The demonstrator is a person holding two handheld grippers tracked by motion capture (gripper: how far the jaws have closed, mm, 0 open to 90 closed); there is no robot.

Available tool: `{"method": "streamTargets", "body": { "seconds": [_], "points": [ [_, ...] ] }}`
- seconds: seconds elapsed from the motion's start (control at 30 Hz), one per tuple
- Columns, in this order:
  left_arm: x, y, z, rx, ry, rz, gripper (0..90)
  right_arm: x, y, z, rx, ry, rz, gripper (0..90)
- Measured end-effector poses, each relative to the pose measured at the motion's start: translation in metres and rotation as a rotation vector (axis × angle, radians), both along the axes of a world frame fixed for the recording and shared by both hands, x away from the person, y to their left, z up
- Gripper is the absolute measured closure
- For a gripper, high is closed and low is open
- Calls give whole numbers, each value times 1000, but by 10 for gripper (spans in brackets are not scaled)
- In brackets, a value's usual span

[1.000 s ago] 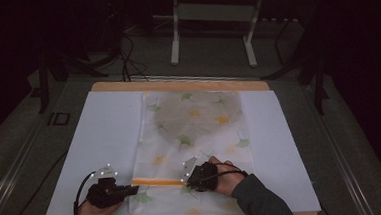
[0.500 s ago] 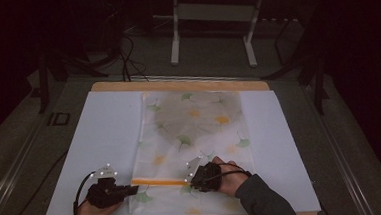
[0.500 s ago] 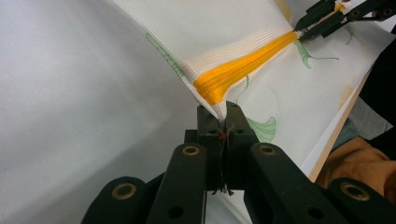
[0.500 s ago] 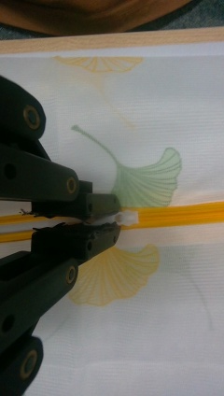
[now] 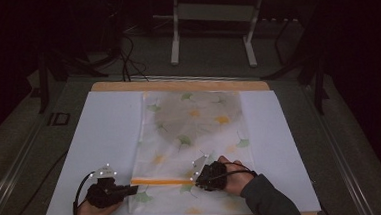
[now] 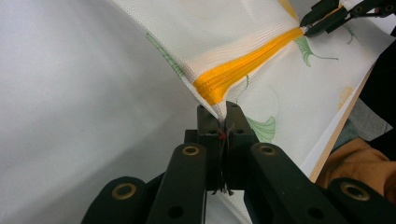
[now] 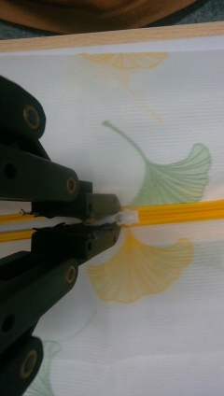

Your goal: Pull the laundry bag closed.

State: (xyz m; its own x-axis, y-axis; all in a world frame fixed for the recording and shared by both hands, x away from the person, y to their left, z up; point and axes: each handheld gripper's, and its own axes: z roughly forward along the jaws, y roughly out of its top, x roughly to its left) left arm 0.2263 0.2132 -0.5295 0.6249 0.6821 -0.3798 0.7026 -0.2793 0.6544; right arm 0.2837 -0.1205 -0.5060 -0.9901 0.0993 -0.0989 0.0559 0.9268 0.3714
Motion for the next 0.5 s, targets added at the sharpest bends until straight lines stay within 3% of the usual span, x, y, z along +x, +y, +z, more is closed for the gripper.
{"method": "streamTargets", "body": {
  "seconds": [0.5],
  "points": [
    [0, 0, 0, 2, 0, 3, 882, 0, -15, 0, -14, 5, -20, 844]
  ]
}}
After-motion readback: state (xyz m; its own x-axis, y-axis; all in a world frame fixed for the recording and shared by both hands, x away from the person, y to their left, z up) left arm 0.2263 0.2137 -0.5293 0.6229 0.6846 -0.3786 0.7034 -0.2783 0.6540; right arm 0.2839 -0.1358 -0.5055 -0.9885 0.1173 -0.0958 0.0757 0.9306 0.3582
